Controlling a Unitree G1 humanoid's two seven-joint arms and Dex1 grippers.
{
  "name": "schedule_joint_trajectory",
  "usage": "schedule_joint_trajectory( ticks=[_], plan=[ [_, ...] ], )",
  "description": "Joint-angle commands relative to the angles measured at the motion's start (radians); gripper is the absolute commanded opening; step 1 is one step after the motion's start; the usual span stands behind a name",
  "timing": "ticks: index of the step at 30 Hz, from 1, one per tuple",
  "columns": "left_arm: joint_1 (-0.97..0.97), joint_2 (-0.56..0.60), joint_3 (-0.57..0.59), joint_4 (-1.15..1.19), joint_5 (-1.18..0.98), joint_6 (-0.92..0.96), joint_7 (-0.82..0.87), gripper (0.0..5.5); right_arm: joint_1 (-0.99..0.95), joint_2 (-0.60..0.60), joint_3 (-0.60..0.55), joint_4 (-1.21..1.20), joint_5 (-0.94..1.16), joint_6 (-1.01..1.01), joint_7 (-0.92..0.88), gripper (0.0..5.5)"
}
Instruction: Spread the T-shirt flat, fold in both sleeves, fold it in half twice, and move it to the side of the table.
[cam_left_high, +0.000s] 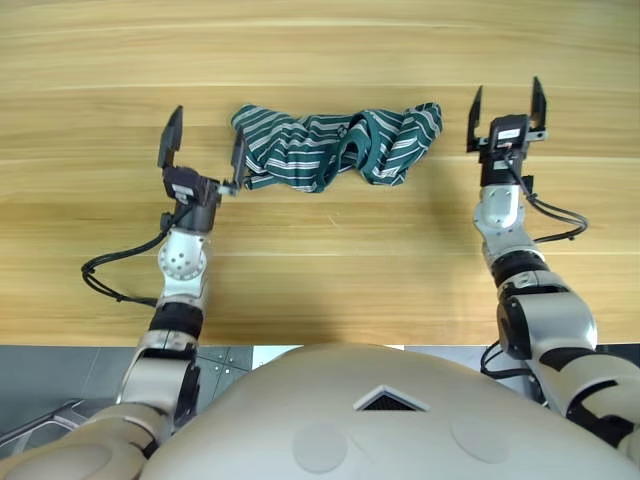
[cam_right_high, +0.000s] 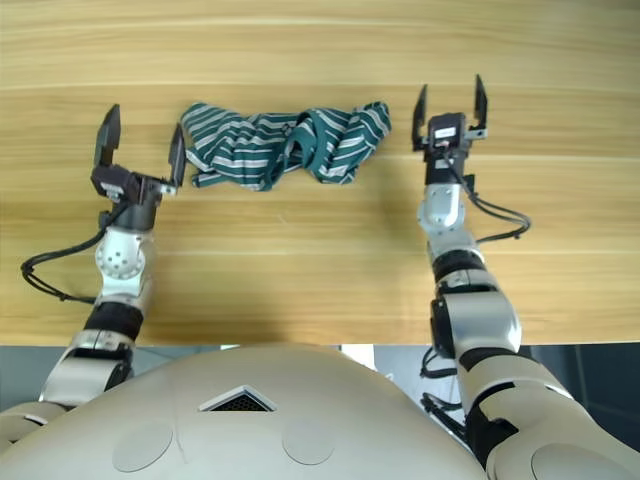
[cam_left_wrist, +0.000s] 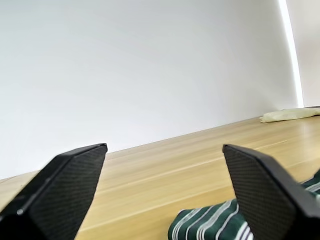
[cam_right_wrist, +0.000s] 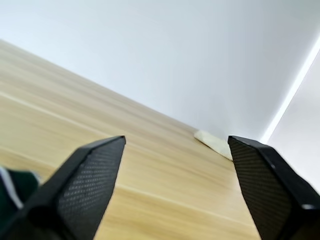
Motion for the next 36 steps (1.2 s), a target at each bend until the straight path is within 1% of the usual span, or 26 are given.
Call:
schedule_joint_trajectory(
  ticks=[1,3,6,10,14,21,26,29,36],
  plan=[
    [-0.027,-0.116,-0.019,0.165,0.082,-0.046,0.025,4.31,0.037,-0.006,-0.030,-0.067,0.004,0.002,0.007,3.80],
    [-0.082,-0.136,-0.011,0.232,0.099,-0.055,0.023,4.31,0.044,-0.027,-0.037,-0.074,-0.048,0.010,-0.050,3.80],
    [-0.146,-0.145,0.027,0.308,0.105,-0.066,0.050,3.82,0.040,-0.035,-0.052,-0.065,-0.075,0.015,-0.085,3.77],
    [-0.192,-0.160,0.087,0.359,0.064,-0.092,0.050,3.82,0.055,-0.049,-0.038,-0.071,-0.142,0.023,-0.140,3.77],
    [-0.222,-0.178,0.120,0.400,0.042,-0.084,0.024,3.82,0.064,-0.047,-0.039,-0.077,-0.172,0.019,-0.171,3.77],
    [-0.218,-0.195,0.224,0.388,-0.109,-0.046,-0.109,3.82,0.043,-0.009,-0.022,-0.018,-0.166,0.017,-0.153,3.77],
    [-0.219,-0.180,0.235,0.401,-0.078,-0.040,-0.117,3.82,0.044,0.020,-0.013,0.018,-0.164,0.004,-0.141,3.77],
    [-0.218,-0.182,0.249,0.401,-0.088,-0.043,-0.128,4.29,0.044,0.016,-0.017,0.017,-0.159,-0.004,-0.141,3.77],
    [-0.229,-0.197,0.258,0.414,-0.082,-0.028,-0.152,4.29,0.053,0.011,-0.016,0.021,-0.164,-0.001,-0.145,3.77]
  ],
)
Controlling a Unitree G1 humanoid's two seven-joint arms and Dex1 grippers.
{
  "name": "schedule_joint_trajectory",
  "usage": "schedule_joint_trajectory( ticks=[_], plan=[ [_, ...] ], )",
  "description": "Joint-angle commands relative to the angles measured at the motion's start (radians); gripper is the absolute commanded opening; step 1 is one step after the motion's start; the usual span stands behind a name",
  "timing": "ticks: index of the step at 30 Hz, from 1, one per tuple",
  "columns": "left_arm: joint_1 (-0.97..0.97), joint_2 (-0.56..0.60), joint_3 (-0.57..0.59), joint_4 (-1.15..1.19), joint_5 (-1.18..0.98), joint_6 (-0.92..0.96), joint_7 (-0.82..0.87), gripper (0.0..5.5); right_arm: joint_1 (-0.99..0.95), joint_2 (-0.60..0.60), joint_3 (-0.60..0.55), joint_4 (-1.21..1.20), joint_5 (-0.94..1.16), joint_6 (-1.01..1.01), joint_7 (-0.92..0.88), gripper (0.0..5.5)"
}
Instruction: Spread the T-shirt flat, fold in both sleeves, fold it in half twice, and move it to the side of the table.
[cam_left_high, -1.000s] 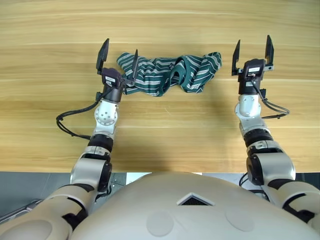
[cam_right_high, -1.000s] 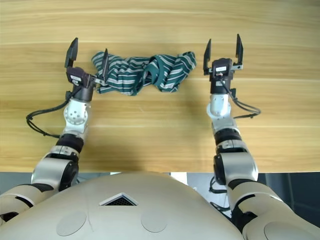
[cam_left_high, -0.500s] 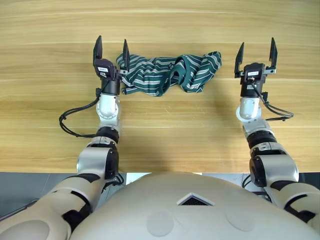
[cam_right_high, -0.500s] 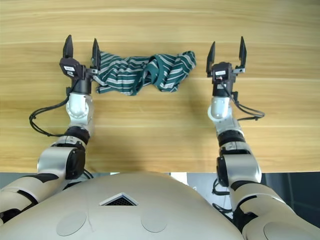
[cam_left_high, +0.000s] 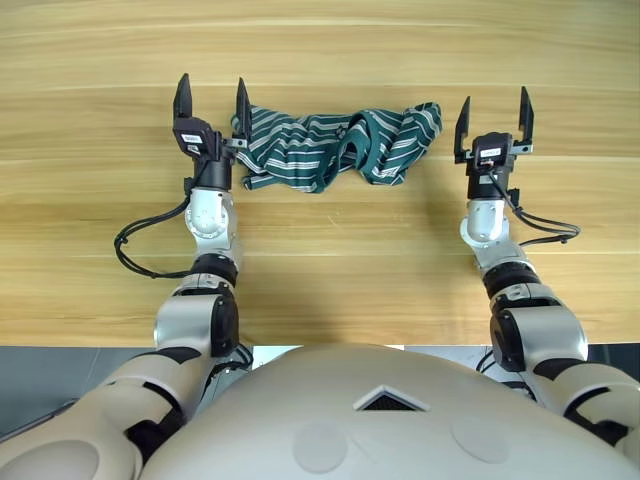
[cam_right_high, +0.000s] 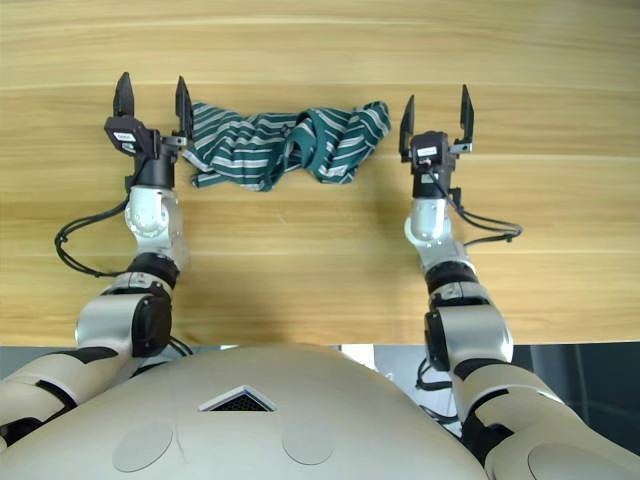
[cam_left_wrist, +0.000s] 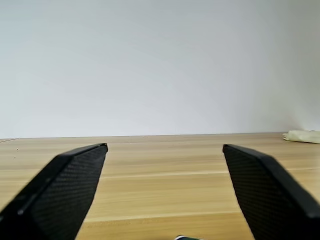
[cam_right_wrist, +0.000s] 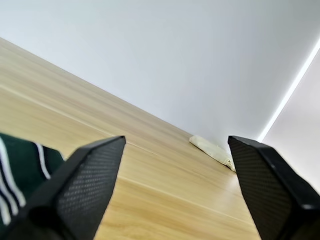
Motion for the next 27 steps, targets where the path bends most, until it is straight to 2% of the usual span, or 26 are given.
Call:
schedule_joint_trajectory(
  ticks=[1,20,21,24,27],
  plan=[
    [0.039,-0.026,0.005,0.037,0.004,0.017,-0.014,4.29,0.010,0.004,0.005,0.008,0.002,0.003,0.006,3.77],
    [0.117,-0.003,-0.001,-0.029,0.056,-0.048,0.009,4.10,-0.001,0.009,0.053,-0.021,-0.027,-0.005,0.035,3.77],
    [0.134,-0.002,-0.010,-0.061,0.020,-0.037,-0.048,4.10,0.005,-0.006,0.075,-0.040,-0.064,0.000,0.034,3.77],
    [0.292,0.044,-0.125,-0.358,-0.154,0.061,-0.318,4.10,0.067,-0.087,0.140,-0.168,-0.128,-0.019,0.141,3.77],
    [0.454,0.184,-0.260,-0.665,-0.153,0.148,-0.487,4.10,0.165,-0.193,0.162,-0.377,-0.100,-0.007,0.307,3.77]
  ],
)
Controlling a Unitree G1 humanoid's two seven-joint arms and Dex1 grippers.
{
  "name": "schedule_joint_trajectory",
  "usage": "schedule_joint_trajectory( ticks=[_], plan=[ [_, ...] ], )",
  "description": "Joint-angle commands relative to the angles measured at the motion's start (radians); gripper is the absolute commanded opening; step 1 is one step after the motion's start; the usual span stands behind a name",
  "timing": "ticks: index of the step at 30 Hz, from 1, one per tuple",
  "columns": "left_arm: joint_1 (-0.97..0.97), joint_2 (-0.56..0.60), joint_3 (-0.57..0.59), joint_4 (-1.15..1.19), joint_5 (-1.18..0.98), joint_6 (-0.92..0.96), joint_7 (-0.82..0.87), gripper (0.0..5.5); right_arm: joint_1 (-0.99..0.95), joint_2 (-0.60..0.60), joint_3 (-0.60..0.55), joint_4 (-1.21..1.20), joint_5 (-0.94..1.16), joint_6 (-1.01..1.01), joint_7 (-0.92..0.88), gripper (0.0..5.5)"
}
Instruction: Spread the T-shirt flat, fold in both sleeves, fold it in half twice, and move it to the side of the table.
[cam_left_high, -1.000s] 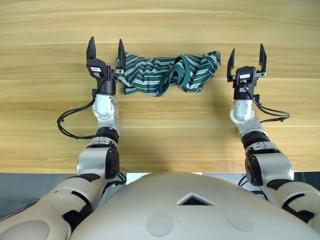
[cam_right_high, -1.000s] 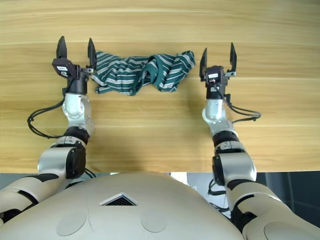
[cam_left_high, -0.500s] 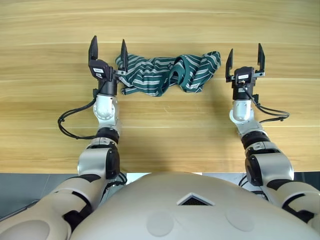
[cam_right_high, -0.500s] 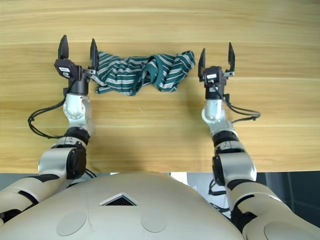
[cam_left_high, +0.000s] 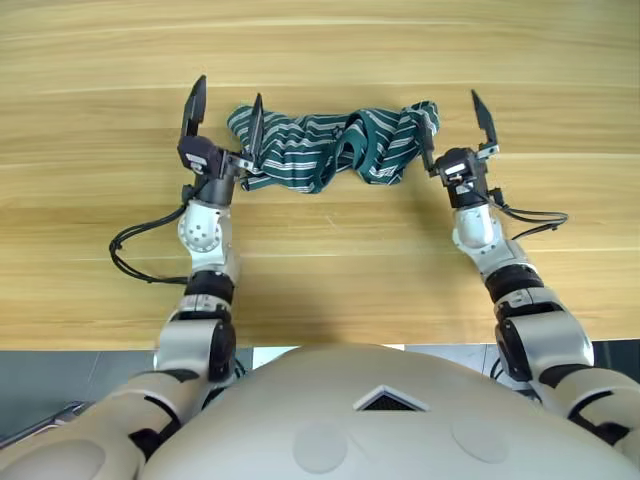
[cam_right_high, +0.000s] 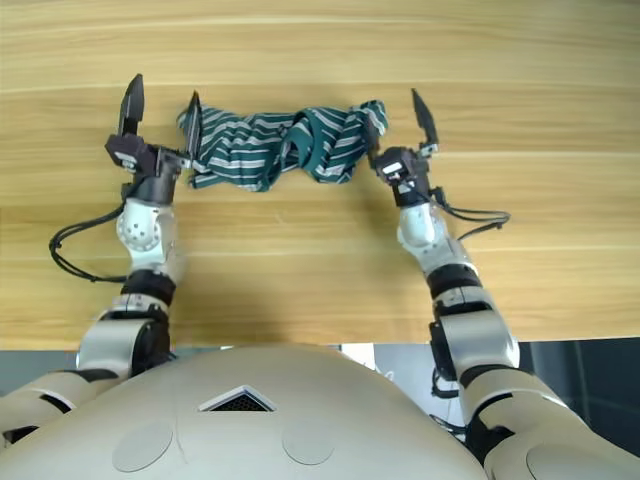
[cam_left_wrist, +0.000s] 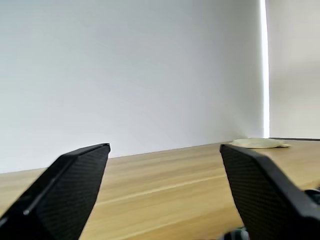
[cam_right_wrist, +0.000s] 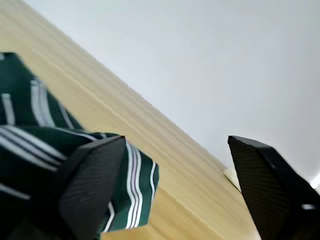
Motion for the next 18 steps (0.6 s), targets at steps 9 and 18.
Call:
schedule_joint_trajectory(
  ticks=[9,18],
  plan=[
    [0.299,0.267,-0.118,-0.419,0.368,0.187,-0.052,4.10,0.225,-0.258,0.005,-0.449,0.002,0.173,0.370,3.77],
    [0.291,0.269,-0.137,-0.403,0.688,0.291,0.206,4.10,0.209,-0.192,0.062,-0.378,-0.011,0.195,0.391,3.77]
  ],
)
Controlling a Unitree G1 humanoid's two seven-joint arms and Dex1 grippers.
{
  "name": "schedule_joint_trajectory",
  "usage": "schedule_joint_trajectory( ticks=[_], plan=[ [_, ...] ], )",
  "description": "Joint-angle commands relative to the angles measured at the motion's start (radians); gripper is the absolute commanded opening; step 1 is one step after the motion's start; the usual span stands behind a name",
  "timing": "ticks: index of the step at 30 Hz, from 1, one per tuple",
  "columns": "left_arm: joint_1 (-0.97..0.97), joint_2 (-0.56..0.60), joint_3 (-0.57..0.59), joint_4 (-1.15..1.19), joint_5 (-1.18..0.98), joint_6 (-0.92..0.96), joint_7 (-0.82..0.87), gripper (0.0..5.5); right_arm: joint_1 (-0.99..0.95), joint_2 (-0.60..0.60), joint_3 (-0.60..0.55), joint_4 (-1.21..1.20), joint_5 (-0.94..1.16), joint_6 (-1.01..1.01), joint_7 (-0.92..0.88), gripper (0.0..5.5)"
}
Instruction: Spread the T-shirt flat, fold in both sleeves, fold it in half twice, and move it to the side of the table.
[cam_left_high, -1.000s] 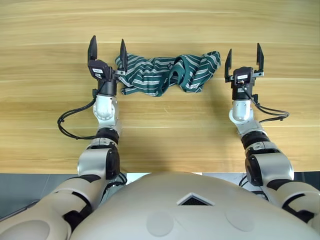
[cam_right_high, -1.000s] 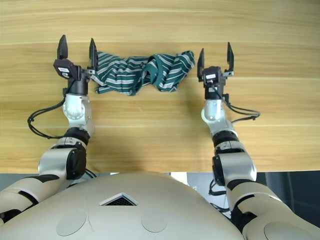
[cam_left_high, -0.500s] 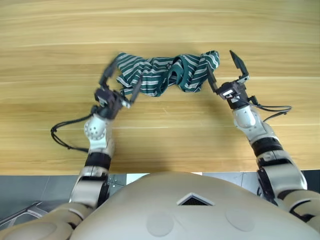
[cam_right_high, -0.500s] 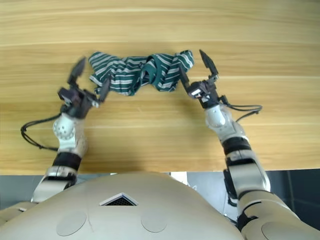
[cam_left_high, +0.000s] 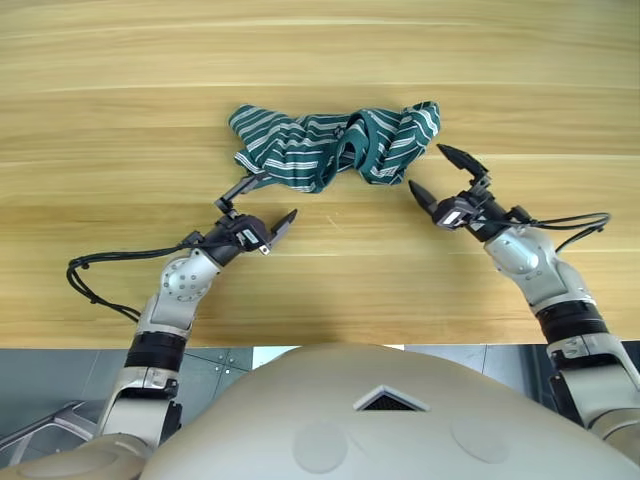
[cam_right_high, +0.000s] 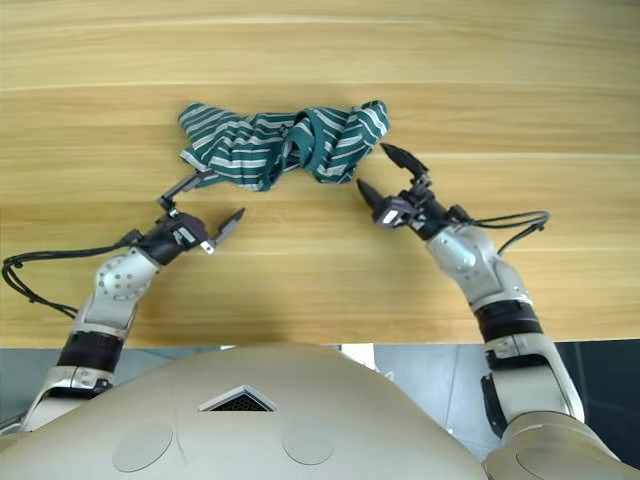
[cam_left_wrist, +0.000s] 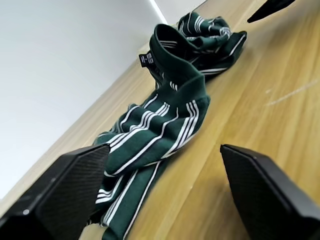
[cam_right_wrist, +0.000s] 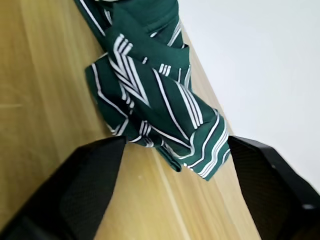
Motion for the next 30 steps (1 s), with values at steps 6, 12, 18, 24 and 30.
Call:
schedule_joint_trajectory(
  ticks=[6,12,18,24,30],
  plan=[
    [0.004,0.026,-0.041,0.007,0.034,0.009,0.070,4.10,-0.079,0.056,0.000,0.086,-0.024,-0.003,-0.071,3.77],
    [-0.004,0.025,-0.061,0.031,0.019,-0.001,0.094,4.10,-0.141,0.074,-0.011,0.135,-0.042,-0.011,-0.148,3.77],
    [-0.015,0.022,-0.078,0.042,0.017,-0.007,0.119,4.09,-0.183,0.081,-0.005,0.190,-0.058,-0.011,-0.197,3.29],
    [-0.014,0.022,-0.087,0.038,0.013,-0.011,0.129,4.09,-0.202,0.088,0.007,0.225,-0.067,-0.013,-0.216,2.19],
    [-0.012,0.021,-0.096,0.032,0.016,-0.012,0.135,4.09,-0.205,0.087,0.019,0.266,-0.087,-0.008,-0.222,1.04]
  ],
)
